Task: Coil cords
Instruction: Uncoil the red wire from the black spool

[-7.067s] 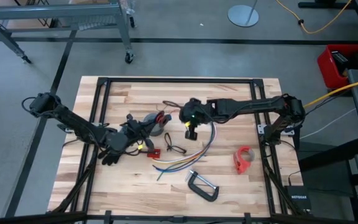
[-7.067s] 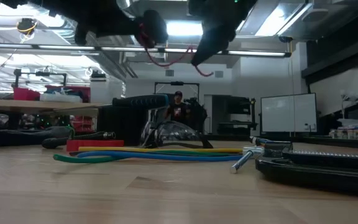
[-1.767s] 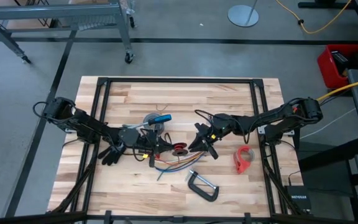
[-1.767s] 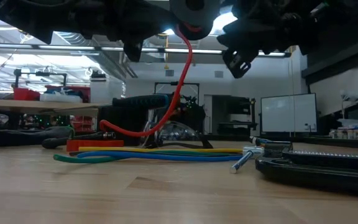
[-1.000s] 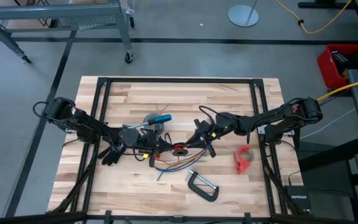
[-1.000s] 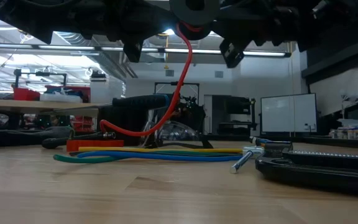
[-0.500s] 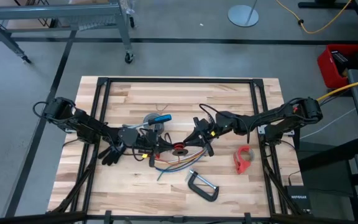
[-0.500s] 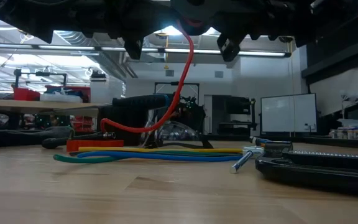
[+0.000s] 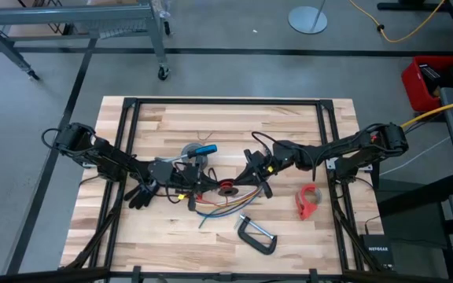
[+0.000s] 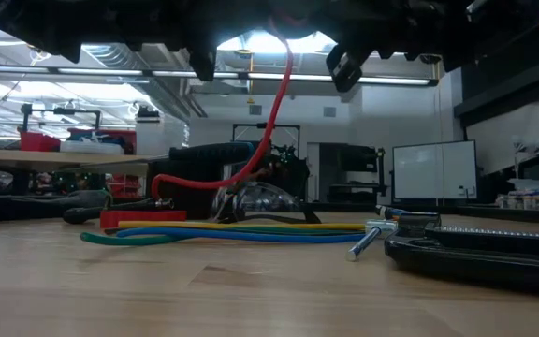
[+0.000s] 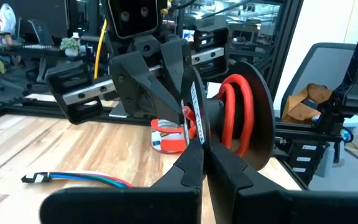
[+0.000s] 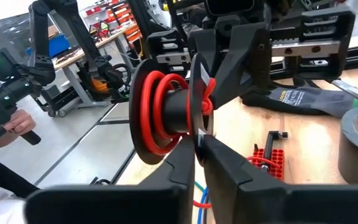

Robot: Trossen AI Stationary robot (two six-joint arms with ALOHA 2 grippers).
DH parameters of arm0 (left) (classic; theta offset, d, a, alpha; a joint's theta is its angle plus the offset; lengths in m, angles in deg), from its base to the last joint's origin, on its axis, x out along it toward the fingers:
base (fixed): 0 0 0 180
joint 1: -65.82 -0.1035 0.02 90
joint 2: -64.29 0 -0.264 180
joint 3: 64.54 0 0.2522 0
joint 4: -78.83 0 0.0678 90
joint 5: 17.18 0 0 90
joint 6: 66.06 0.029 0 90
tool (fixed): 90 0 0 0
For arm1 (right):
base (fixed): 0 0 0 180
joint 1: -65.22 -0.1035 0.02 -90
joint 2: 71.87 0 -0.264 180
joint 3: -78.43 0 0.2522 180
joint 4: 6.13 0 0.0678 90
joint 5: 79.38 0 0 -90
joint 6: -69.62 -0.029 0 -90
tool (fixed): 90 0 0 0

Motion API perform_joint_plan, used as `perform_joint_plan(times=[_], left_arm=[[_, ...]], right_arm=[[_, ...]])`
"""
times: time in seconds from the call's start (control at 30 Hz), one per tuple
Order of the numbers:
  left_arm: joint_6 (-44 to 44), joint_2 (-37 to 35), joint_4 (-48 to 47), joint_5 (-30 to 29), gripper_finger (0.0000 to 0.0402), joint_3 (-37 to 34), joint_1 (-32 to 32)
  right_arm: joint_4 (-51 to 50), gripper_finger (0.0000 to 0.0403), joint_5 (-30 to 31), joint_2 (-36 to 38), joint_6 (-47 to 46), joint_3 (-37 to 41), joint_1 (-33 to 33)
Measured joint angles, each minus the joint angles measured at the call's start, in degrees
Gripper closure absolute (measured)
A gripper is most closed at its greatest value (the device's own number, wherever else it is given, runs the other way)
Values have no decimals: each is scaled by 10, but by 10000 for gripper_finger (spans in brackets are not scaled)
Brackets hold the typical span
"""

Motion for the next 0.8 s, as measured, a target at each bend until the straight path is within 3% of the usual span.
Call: perform_joint_plan(times=[0.13, 0.47, 0.8], left_arm=[[-4, 0, 0, 0, 402, 0, 0], [-17, 0, 0, 0, 394, 0, 0], [-33, 0, -2, -40, 330, 0, 0]], right_arm=[[0, 396, 0, 0, 6, 0, 0], [0, 398, 0, 0, 15, 0, 0], [0, 401, 3, 0, 14, 0, 1]])
